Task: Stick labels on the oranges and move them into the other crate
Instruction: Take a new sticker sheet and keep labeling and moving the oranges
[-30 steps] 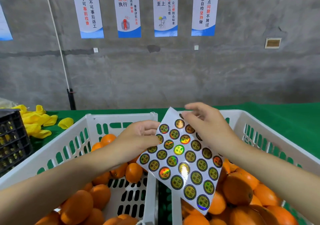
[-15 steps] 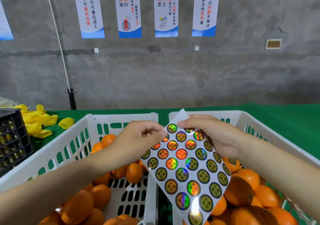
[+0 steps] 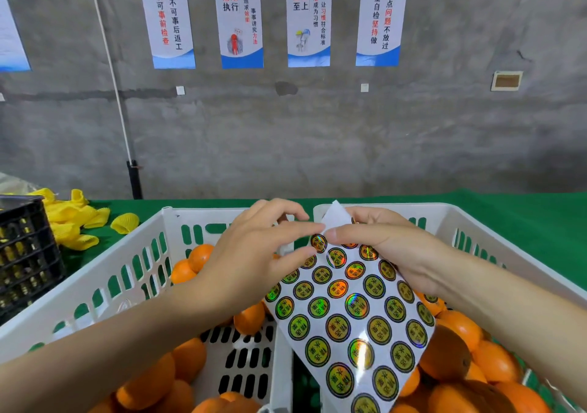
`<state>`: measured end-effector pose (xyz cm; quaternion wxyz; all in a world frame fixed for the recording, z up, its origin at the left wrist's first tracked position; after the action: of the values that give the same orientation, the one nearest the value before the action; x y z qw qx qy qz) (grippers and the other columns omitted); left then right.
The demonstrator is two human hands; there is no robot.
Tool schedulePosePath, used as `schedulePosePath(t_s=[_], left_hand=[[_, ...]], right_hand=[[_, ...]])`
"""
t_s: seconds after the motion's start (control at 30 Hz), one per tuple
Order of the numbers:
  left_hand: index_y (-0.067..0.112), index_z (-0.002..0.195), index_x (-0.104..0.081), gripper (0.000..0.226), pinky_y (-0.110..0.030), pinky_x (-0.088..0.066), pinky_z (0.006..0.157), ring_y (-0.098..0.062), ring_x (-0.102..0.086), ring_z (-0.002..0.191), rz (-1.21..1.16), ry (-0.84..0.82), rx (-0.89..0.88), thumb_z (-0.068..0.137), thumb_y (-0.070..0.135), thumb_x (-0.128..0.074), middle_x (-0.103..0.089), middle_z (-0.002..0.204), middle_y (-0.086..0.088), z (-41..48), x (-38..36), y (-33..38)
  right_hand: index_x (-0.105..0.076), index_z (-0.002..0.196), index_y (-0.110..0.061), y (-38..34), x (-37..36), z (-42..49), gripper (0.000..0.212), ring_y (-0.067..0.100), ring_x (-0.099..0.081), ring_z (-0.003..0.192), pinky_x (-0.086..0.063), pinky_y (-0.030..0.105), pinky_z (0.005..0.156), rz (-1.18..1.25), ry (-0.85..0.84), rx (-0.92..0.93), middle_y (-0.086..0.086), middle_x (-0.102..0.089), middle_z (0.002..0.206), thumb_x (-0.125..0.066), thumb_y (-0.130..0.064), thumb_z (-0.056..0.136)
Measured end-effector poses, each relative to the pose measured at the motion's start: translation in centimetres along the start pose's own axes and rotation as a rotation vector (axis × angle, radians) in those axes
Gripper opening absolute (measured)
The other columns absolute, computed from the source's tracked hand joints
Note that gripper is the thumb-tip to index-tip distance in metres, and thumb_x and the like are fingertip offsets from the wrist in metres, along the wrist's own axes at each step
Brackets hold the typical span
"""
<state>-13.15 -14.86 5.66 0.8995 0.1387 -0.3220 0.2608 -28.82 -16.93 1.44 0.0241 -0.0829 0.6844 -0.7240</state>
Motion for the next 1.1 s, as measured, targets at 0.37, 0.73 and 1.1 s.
schedulePosePath(t_s=[0.37,0.73,1.1], left_hand=[[0.028,0.114,-0.075,0.028,-0.035,-0.05,0.082,-0.009,-0.051,0.098,0.014,-0.023,-0.059,0.087,0.033,-0.075,-0.067,0.109,0.012,0.1,-0.2,0.5],[0.021,0.098,-0.079,0.025,-0.035,-0.05,0.076,-0.011,-0.053,0.096,0.041,0.048,-0.151,0.089,0.037,-0.062,-0.07,0.102,0.005,0.0,0.7,1.3],[0.024,0.098,-0.078,0.016,-0.034,-0.049,0.08,-0.01,-0.051,0.1,0.034,-0.043,-0.113,0.085,0.03,-0.07,-0.069,0.108,0.007,0.1,-0.3,1.1]], right_hand=[[-0.068,0.109,-0.021,-0.8,-0.5,-0.3,0.039,0.027,-0.074,0.073,-0.057,0.029,0.061,-0.018,0.021,0.072,0.012,-0.077,0.087,-0.077,-0.003,0.076],[-0.077,0.093,-0.022,-0.2,-0.6,-0.2,0.015,0.034,-0.073,0.09,-0.06,0.039,0.08,0.051,-0.021,-0.006,0.015,-0.076,0.099,-0.07,-0.014,0.083],[-0.067,0.12,-0.019,0.2,-0.3,-0.3,0.042,0.033,-0.073,0.094,-0.054,0.051,0.095,-0.051,0.029,-0.034,0.012,-0.075,0.103,-0.077,-0.021,0.079]])
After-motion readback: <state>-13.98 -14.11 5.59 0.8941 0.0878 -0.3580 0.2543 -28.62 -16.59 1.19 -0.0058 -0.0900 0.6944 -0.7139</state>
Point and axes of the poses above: each hand's wrist, its own z-axis towards the middle knuckle, its own x-axis out of the back of the hand, y = z × x, the point moved 9 cm from there along z, towards the middle knuckle
